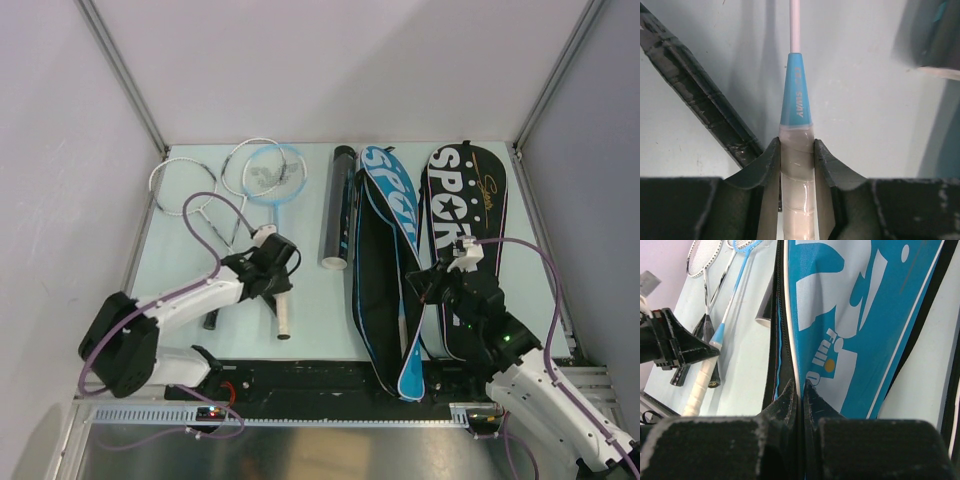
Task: Pack up the badminton gear
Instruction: Pick up the racket from the center of the board.
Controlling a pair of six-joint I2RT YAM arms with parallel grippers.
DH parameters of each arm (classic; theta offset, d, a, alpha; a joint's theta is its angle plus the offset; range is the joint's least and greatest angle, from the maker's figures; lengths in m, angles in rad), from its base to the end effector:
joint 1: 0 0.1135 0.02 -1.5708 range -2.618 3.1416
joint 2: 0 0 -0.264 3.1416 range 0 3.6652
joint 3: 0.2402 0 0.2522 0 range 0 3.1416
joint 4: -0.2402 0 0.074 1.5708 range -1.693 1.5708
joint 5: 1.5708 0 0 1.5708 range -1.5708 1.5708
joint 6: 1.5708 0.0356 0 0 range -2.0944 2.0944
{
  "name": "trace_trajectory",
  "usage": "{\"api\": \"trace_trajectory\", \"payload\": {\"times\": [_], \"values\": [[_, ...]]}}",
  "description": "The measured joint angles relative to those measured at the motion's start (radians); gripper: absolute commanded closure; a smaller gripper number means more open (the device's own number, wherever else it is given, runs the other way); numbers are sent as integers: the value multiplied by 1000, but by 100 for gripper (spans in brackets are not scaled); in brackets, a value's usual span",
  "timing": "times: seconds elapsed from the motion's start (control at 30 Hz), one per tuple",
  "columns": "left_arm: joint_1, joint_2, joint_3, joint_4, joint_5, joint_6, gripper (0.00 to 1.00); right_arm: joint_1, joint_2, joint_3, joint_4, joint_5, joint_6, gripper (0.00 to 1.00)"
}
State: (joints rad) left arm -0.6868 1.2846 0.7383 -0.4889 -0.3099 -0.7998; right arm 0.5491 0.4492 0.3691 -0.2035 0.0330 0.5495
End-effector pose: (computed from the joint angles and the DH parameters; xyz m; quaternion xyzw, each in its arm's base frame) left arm 0.1933 -0.1444 0.1980 -0.0946 0.9490 -0.0674 0.2932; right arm 0.1169 0.0702 0.2377 0.0101 0.7998 0.3020 0.5186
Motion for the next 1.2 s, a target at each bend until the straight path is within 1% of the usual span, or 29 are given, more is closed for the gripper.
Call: {"api": "trace_trajectory", "payload": {"times": [0.2,0.37,0.43,0.57,0.73,0.9,1.1,1.17,1.2], "values": [[0,122,34,5,0,16,75,-2,-9,0,-3,1,-1,100],[0,206,68,19,-1,17,59,-2,-35,0,-12,5,-5,100],[0,227,68,13,-1,23,55,-4,-38,0,-15,5,-5,100],[4,237,78,2,-10,25,50,-4,-41,0,-19,5,-6,100],[23,270,145,-6,-44,44,49,-5,-44,0,-21,5,-8,100],[64,348,218,-7,-77,76,52,-7,-55,0,-25,5,-9,100],[113,427,272,-14,-88,110,58,-10,-64,0,-34,6,-13,100],[122,449,290,-14,-89,122,63,-11,-64,0,-34,5,-18,100],[126,459,298,-13,-88,127,67,-11,-64,0,-34,5,-19,100]]}}
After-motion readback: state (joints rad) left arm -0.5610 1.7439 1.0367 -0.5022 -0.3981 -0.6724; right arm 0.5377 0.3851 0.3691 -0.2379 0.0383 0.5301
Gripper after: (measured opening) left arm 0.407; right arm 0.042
